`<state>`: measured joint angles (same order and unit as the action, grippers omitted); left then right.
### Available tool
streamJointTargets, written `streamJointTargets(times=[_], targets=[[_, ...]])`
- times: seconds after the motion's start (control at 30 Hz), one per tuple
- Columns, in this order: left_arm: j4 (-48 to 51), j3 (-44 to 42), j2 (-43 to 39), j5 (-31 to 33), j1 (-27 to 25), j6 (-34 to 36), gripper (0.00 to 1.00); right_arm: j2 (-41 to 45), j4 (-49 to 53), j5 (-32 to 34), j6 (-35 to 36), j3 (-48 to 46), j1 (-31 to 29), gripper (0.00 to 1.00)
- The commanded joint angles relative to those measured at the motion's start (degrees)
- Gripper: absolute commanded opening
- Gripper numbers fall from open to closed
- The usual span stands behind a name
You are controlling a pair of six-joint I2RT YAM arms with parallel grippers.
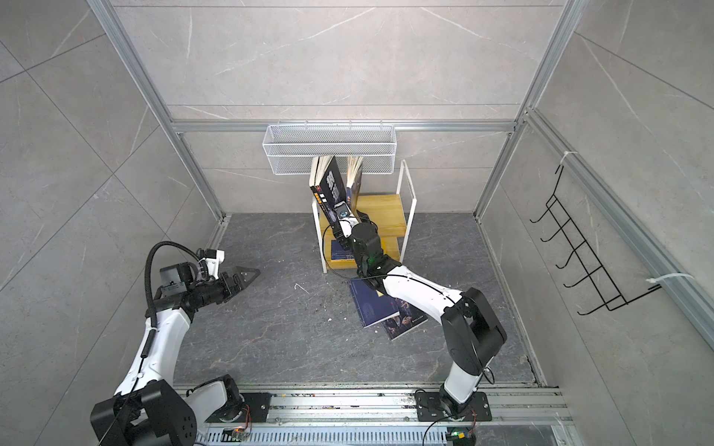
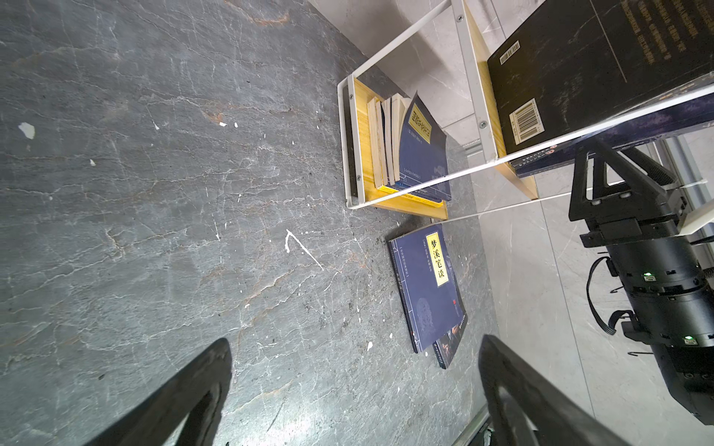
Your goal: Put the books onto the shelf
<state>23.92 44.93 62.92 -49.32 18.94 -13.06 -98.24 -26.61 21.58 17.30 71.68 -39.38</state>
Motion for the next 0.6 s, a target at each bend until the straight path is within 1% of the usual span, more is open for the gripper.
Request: streamJointTargets(times=[0.0,0.17,0.3,0.37,0.57], targets=[[-1.4,0.3,-0.8,0.2,0.4,0.3,1.0,1.8,1.5,-2.3,3.3,0.9,-1.1,0.69],[-1.1,0.6,-0.7,0.3,0.7,0.0,1.0,2.9,2.7,-4.1,4.2,2.3,-1.1,0.68],[-1.1,0.8,-0.1,0.2,0.7,-0.2,1.0,3.2,3.5,-3.1,5.0,3.5,-1.1,0.69],[-1.1,0.8,-0.1,0.1,0.7,-0.2,1.0,4.2,4.2,-4.2,4.8,3.5,-1.1,0.69],[-1.0,0.8,0.3,0.2,0.7,0.1,1.0,9.3,6.9,-5.7,3.2,-0.7,-1.5,0.72]])
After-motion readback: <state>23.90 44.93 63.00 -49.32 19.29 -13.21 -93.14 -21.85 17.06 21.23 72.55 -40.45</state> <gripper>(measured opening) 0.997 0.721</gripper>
